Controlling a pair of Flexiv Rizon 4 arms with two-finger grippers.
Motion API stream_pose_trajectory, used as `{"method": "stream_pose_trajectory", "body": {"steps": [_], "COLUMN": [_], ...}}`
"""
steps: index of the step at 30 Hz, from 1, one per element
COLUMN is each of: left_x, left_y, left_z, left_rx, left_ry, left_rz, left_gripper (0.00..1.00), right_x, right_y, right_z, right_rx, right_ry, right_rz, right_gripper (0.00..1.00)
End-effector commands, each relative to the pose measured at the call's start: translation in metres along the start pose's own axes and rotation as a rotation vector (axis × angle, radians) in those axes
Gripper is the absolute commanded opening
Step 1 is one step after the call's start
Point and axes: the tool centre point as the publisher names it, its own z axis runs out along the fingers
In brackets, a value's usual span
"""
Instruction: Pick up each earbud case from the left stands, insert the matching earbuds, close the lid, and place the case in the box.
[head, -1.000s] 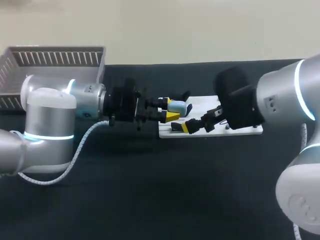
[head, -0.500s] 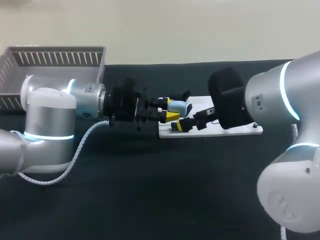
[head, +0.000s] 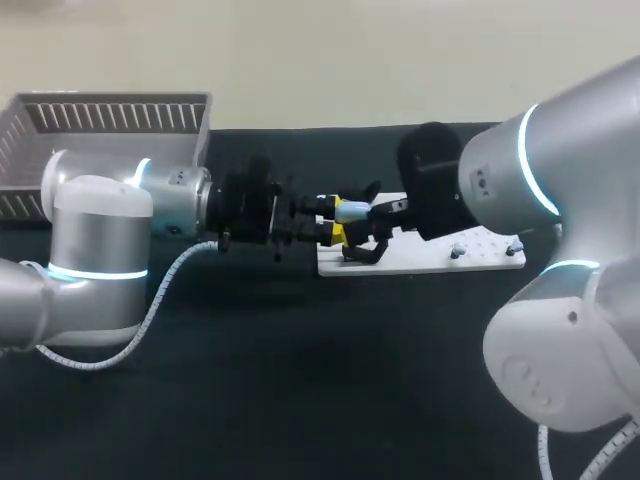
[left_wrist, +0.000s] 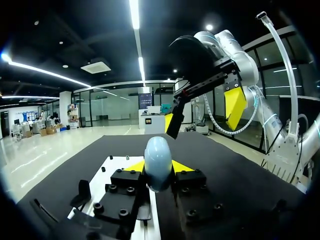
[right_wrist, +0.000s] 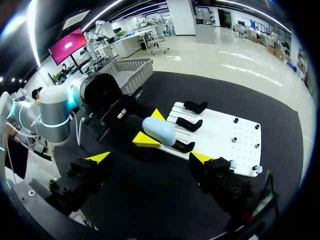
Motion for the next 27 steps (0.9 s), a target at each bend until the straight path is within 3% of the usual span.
{"method": "stream_pose_trajectory", "body": {"steps": [1,12,27], "left_x": [0.001,0.001,0.001], "left_y": [-0.002,-0.002,-0.002], "left_z": [0.000,0.000,0.000], "left_rx": [-0.006,-0.006,-0.006], "left_ry": [-0.004,-0.004,-0.004], "left_rz": [0.004,0.004,0.004], "left_gripper": [0.00,0.00,0.00], "right_x": [-0.008,-0.019,-0.016], "right_y": [-0.006,-0.025,-0.047], "right_z": [0.014,0.025,0.033], "right_rx": [-0.020,-0.014,0.007], "right_ry": [0.018,0.007,0.018], "right_rz": [0.010,0.058,0.102], "right_gripper": [1.00,1.00,1.00]}}
